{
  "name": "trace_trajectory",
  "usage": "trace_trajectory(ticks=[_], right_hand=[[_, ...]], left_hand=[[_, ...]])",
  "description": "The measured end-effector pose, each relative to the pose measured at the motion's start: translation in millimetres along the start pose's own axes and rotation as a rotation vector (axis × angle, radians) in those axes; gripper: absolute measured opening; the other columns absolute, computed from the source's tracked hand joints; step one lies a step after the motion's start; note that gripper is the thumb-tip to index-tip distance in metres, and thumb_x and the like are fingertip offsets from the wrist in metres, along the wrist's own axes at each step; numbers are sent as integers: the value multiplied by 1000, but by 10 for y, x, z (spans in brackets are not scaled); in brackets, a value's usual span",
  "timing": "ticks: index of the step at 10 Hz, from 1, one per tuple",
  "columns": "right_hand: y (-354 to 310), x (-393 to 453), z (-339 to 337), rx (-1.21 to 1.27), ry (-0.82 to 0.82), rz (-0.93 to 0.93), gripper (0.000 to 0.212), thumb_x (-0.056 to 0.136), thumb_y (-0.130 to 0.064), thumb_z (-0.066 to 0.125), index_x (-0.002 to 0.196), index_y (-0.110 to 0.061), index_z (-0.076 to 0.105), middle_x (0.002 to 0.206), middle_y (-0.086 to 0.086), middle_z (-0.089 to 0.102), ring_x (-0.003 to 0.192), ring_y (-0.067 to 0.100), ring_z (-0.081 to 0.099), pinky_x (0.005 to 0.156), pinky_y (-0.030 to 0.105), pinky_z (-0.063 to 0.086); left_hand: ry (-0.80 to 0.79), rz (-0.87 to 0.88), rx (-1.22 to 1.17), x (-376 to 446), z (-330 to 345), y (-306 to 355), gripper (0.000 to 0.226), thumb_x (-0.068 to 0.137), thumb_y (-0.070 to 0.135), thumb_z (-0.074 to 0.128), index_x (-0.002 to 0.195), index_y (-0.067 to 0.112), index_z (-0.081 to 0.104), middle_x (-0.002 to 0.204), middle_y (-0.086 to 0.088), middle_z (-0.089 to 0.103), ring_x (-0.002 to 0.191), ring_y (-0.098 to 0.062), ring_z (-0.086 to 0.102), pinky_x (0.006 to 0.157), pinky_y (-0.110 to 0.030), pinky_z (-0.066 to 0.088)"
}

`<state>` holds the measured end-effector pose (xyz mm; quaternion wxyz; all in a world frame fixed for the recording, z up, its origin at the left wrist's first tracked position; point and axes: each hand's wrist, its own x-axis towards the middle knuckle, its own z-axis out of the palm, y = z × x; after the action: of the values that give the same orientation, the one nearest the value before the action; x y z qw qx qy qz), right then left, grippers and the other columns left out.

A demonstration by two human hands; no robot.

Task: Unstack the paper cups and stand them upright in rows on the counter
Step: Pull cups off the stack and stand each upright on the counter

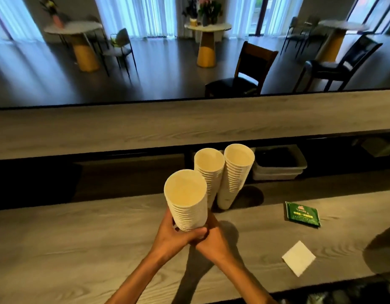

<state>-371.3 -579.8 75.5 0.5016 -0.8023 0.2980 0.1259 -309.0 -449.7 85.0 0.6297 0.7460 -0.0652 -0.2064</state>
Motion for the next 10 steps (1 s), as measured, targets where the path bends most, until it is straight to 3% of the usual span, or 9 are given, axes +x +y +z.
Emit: trace_trajectory(ticks=[1, 2, 3, 4, 5, 6, 7, 8, 10], right_hand=[[-417, 27, 281, -15, -73, -203, 53, 85, -32, 72, 131, -19, 48, 107, -9, 57, 92, 7, 55, 74, 12, 44], [-825, 49, 594, 13, -130, -375, 65, 81, -21, 78, 135, -22, 42, 104, -19, 50, 98, 4, 58, 80, 7, 47], [-1305, 92, 1088, 19, -132, -511, 98, 63, -45, 86, 143, -45, 29, 132, -20, 51, 125, 3, 48, 103, 28, 48], [-1789, 168, 1617, 14, -175, -622, 101, 61, -43, 82, 145, -48, 26, 141, -20, 48, 128, 1, 49, 105, 35, 48], [-2341, 241, 2218, -92, -206, -683, 93, 63, -35, 86, 140, -43, 36, 133, -19, 54, 123, 1, 53, 100, 25, 49], [-2745, 219, 2721, -63, -217, -716, 97, 58, -50, 89, 135, -56, 31, 125, -29, 52, 116, -8, 51, 88, 13, 48], [-3054, 122, 3043, -49, -257, -806, 104, 60, -54, 86, 142, -57, 21, 133, -26, 48, 119, -4, 51, 93, 24, 53], [-3555, 39, 3421, -112, -258, -884, 101, 65, -57, 80, 141, -58, 15, 133, -24, 46, 116, -1, 51, 91, 24, 54], [-4323, 26, 3723, -297, -295, -1020, 99, 73, -61, 70, 145, -57, 3, 131, -18, 44, 108, 7, 53, 88, 31, 55]], left_hand=[[92, 46, -27, -67, -472, 236, 94, 51, 30, 94, 133, 27, 48, 119, 14, 63, 107, -3, 62, 70, -8, 53], [208, 102, -88, -87, -949, 276, 92, 49, 29, 97, 130, 29, 52, 117, 11, 68, 104, -2, 66, 74, -17, 57], [286, 119, -152, -106, -1599, 311, 98, 43, 40, 98, 130, 25, 54, 116, 6, 70, 104, -4, 68, 74, -20, 58], [344, 135, -209, -109, -2305, 309, 97, 41, 39, 96, 128, 20, 57, 114, 2, 73, 106, -15, 70, 79, -28, 60], [359, 123, -271, -102, -3026, 314, 101, 40, 37, 99, 129, 19, 56, 116, -3, 72, 108, -21, 70, 86, -43, 60], [332, 127, -269, -111, -3771, 353, 102, 40, 37, 99, 131, 19, 55, 118, -4, 71, 110, -22, 69, 90, -45, 58], [307, 156, -252, -125, -4402, 472, 90, 50, 27, 95, 130, 16, 56, 119, -8, 71, 110, -24, 68, 88, -37, 58], [317, 163, -304, -150, -5033, 623, 81, 51, 26, 89, 125, 18, 58, 114, -7, 72, 108, -25, 68, 86, -39, 56], [442, 221, -430, -144, -5811, 901, 87, 47, 26, 86, 127, 9, 57, 113, -15, 71, 104, -28, 69, 70, -34, 60]])
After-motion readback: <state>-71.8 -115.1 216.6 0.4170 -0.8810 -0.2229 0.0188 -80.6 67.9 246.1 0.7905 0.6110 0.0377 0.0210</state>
